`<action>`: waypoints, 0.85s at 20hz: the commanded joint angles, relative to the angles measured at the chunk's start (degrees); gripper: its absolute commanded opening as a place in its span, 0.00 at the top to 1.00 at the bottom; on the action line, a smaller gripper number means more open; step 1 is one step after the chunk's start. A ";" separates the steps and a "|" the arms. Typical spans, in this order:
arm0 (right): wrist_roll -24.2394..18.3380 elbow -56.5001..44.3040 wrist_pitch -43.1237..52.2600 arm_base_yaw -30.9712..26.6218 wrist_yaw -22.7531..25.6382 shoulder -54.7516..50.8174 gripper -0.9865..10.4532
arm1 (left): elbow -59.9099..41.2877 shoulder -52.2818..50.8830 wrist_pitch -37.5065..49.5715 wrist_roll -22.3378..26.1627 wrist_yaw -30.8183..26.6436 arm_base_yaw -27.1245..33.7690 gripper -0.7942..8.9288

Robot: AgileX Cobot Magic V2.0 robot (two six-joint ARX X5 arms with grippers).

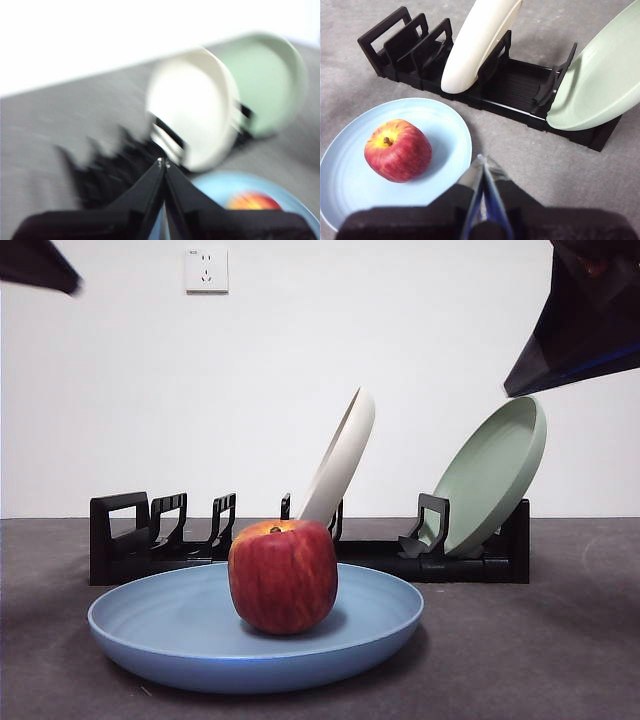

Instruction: Take the blue plate from the plate rack,put the plate on the table,take the apple from the table,put the apple in the plate

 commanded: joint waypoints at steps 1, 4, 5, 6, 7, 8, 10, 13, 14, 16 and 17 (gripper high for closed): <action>0.52 -0.37 0.31 -0.09 0.15 0.02 0.91 | -3.34 -6.19 0.24 0.70 6.69 7.61 0.92; 0.52 -0.37 0.28 -0.09 0.15 0.02 0.91 | -8.66 -14.27 0.63 0.66 11.87 17.38 0.92; 0.52 -0.37 0.28 -0.09 0.15 0.02 0.91 | -10.54 -16.52 0.61 0.26 11.96 20.04 0.92; 0.52 -0.37 0.28 -0.09 0.15 0.02 0.91 | -12.48 -18.64 0.63 -0.37 11.93 22.53 0.92; 0.52 -0.37 0.31 -0.09 0.15 0.02 0.91 | -14.45 -20.61 0.61 -1.18 11.98 24.81 0.92; 0.52 -0.37 0.31 -0.09 0.15 0.02 0.91 | -16.44 -22.34 0.66 -2.19 11.98 26.75 0.92; 0.52 -0.37 0.31 -0.09 0.15 0.02 0.91 | -20.17 -25.38 0.70 -3.04 11.96 29.59 0.92; 0.52 -0.37 0.31 -0.09 0.15 0.02 0.91 | -24.70 -29.40 0.63 -4.09 12.81 31.89 0.92; 0.52 -0.37 0.31 -0.09 0.15 0.02 0.91 | -25.79 -30.47 0.57 -4.11 13.20 32.33 0.92; 0.52 -0.37 0.28 -0.09 0.15 0.02 0.91 | -26.84 -30.80 0.28 -4.48 13.18 32.63 0.92; 0.52 -0.37 0.28 -0.09 0.15 0.02 0.91 | -26.84 -30.80 -0.66 -4.48 13.00 32.63 0.92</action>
